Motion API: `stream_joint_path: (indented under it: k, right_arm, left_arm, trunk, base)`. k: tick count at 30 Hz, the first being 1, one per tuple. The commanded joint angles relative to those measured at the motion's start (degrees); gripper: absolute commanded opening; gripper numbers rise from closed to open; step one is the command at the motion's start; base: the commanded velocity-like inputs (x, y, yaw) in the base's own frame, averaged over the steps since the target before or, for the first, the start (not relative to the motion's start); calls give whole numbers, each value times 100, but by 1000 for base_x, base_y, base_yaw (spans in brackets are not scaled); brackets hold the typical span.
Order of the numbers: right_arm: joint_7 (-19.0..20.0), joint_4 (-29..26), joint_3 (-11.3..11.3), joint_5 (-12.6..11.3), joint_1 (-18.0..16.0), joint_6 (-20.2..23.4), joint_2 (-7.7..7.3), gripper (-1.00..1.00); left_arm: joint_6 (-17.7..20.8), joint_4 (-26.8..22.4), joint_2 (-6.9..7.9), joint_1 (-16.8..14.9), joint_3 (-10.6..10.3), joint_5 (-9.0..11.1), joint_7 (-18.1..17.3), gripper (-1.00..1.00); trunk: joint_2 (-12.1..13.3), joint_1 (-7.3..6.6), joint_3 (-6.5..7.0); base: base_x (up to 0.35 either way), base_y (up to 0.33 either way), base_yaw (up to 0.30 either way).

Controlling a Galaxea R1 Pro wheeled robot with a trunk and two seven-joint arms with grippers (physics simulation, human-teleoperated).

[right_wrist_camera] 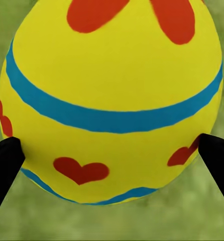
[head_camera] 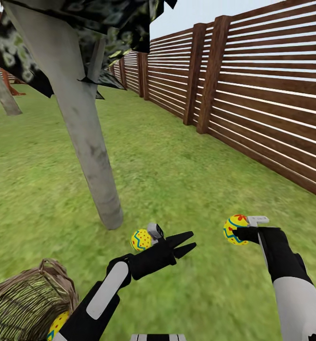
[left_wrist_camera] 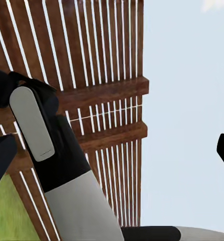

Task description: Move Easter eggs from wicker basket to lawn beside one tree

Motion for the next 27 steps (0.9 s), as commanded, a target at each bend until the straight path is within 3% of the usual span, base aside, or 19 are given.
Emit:
stream_joint_path:
  k: [1, 8, 27]
  right_arm:
    - [54, 9, -11, 63, -2, 16, -1, -100]
    - [54, 32, -11, 67, -2, 16, 6, -100]
    - [45, 199, -2, 113, -2, -70, 7, -100]
  left_arm:
    - [34, 2, -2, -4, -1, 29, 0, 100]
    - [26, 9, -1, -7, 8, 40, -3, 100]
    - [-142, 10, -2, -7, 17, 55, 8, 100]
  trunk:
    - [0, -3, 18]
    - [0, -3, 18]
    - [0, -3, 18]
  base:
    - [0, 0, 283]
    - [-23, -66, 289]
    - [-32, -313, 290]
